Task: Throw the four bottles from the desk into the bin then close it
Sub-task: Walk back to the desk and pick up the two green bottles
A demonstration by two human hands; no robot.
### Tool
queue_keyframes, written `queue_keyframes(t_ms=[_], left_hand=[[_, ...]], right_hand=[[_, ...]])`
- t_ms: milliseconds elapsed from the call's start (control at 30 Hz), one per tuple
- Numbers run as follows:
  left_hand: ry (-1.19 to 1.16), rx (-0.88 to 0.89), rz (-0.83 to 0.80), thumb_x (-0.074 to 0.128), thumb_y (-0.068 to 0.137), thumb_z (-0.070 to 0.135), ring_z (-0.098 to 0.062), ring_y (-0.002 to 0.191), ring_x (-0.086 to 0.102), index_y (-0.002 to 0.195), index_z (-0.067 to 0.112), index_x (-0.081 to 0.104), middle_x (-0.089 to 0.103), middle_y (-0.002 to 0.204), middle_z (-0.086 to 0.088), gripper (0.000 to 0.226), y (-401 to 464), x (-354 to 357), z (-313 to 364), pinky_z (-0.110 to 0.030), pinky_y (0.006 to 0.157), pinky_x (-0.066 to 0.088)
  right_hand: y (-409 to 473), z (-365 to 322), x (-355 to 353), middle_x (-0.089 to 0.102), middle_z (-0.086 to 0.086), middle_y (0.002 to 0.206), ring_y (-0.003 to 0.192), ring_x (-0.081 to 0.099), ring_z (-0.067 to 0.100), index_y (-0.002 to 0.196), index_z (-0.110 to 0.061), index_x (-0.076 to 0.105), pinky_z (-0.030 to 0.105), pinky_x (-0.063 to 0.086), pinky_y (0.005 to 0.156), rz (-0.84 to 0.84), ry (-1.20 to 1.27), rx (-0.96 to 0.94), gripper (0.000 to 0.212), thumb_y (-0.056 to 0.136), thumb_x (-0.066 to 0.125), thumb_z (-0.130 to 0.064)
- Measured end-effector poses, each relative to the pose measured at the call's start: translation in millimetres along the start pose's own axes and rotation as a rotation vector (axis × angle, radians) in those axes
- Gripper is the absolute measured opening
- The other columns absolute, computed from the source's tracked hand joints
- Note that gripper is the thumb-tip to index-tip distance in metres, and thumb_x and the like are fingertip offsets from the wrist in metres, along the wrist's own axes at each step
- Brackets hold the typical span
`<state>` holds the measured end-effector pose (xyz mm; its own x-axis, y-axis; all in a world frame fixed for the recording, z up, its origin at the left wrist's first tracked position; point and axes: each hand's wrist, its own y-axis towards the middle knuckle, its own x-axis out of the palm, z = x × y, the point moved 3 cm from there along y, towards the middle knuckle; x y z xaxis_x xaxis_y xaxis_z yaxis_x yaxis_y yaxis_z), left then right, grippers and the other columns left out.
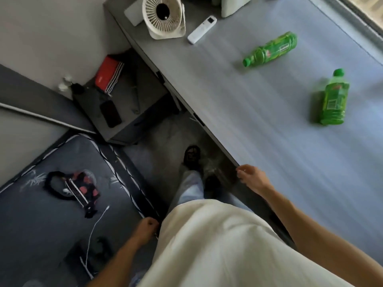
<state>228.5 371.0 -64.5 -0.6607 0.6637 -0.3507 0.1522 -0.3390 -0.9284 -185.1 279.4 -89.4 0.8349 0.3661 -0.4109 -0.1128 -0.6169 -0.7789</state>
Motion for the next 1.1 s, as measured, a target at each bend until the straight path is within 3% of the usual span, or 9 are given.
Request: queue_keyframes(t_ms=[100, 233, 367, 467, 533, 667, 867, 967, 1100], left_hand=[[0.059, 0.001, 0.004, 0.052, 0.096, 0.002, -0.013, 0.054, 0.048, 0.07, 0.01, 0.066, 0.058, 0.062, -0.004, 0.031, 21.9, -42.7, 29.1, -0.024, 0.052, 0.037], [0.155, 0.043, -0.008, 0.052, 0.097, 0.01, -0.023, 0.067, 0.061, 0.085, 0.014, 0.072, 0.068, 0.078, -0.008, 0.023, 55.6, -102.0, 98.7, -0.03, 0.066, 0.048], [0.245, 0.163, 0.031, 0.058, 0.095, 0.022, -0.029, 0.095, 0.071, 0.098, 0.015, 0.075, 0.077, 0.098, -0.006, 0.019, 80.3, -148.9, 194.5, -0.034, 0.081, 0.053], [0.257, 0.262, 0.0, 0.058, 0.093, 0.022, -0.03, 0.081, 0.073, 0.093, 0.013, 0.074, 0.078, 0.092, -0.01, 0.018, 89.9, -161.3, 268.8, -0.038, 0.073, 0.055], [0.284, 0.339, -0.019, 0.057, 0.092, 0.023, -0.021, 0.069, 0.069, 0.093, 0.016, 0.072, 0.077, 0.089, -0.007, 0.016, 91.1, -161.3, 315.1, -0.032, 0.067, 0.051], [0.364, 0.535, -0.068, 0.059, 0.093, 0.026, -0.014, 0.074, 0.073, 0.101, 0.025, 0.07, 0.077, 0.094, 0.003, 0.014, 93.0, -145.8, 404.5, -0.035, 0.076, 0.055], [0.373, 0.769, -0.002, 0.063, 0.083, 0.037, -0.024, 0.096, 0.072, 0.105, 0.031, 0.068, 0.076, 0.101, 0.001, 0.023, 76.1, -116.8, 545.1, -0.042, 0.087, 0.056], [0.369, 0.93, 0.145, 0.07, 0.084, 0.035, -0.019, 0.094, 0.071, 0.11, 0.028, 0.068, 0.074, 0.098, 0.007, 0.027, 58.7, -101.4, 614.9, -0.032, 0.087, 0.052], [0.359, 1.091, 0.276, 0.073, 0.083, 0.036, -0.022, 0.107, 0.065, 0.121, 0.023, 0.063, 0.068, 0.117, -0.004, 0.041, 48.5, -80.1, 686.8, -0.031, 0.091, 0.047]], right_hand=[[19.5, -23.4, -9.5, 0.077, 0.005, 0.093, 0.083, 0.073, 0.023, 0.108, -0.023, 0.071, 0.042, 0.057, 0.088, 0.032, 0.042, 0.028, 0.02, 0.093, 0.057, -0.025], [26.8, -38.9, -16.5, 0.077, 0.004, 0.097, 0.082, 0.073, 0.022, 0.109, -0.019, 0.073, 0.036, 0.056, 0.087, 0.076, 0.085, 0.086, 0.021, 0.095, 0.057, -0.021], [16.8, -38.2, -13.0, 0.074, -0.002, 0.101, 0.087, 0.069, 0.018, 0.11, -0.021, 0.073, 0.027, 0.048, 0.081, 0.135, 0.16, 0.181, 0.021, 0.096, 0.057, -0.022], [-0.7, -25.6, -2.8, 0.074, -0.004, 0.102, 0.093, 0.066, 0.015, 0.11, -0.026, 0.072, 0.025, 0.043, 0.079, 0.172, 0.223, 0.277, 0.02, 0.096, 0.057, -0.027], [-15.8, -15.2, 4.6, 0.074, -0.004, 0.108, 0.094, 0.063, 0.014, 0.113, -0.026, 0.071, 0.025, 0.043, 0.08, 0.192, 0.266, 0.336, 0.022, 0.097, 0.057, -0.03], [-37.3, -0.1, -1.3, 0.074, -0.004, 0.107, 0.096, 0.067, 0.013, 0.108, -0.03, 0.069, 0.029, 0.048, 0.081, 0.333, 0.424, 0.415, 0.016, 0.097, 0.058, -0.032], [-16.3, -10.6, -100.8, 0.073, -0.002, 0.103, 0.09, 0.067, 0.012, 0.115, -0.024, 0.066, 0.025, 0.051, 0.072, 0.684, 0.565, 0.364, 0.023, 0.093, 0.061, -0.027], [7.5, -23.1, -174.9, 0.072, 0.002, 0.111, 0.094, 0.068, 0.016, 0.121, -0.018, 0.064, 0.035, 0.056, 0.085, 0.881, 0.524, 0.297, 0.033, 0.089, 0.065, -0.024], [40.1, -34.7, -258.5, 0.063, 0.008, 0.126, 0.112, 0.061, 0.025, 0.13, -0.017, 0.058, 0.037, 0.048, 0.097, 1.067, 0.386, 0.286, 0.047, 0.084, 0.067, -0.028]])
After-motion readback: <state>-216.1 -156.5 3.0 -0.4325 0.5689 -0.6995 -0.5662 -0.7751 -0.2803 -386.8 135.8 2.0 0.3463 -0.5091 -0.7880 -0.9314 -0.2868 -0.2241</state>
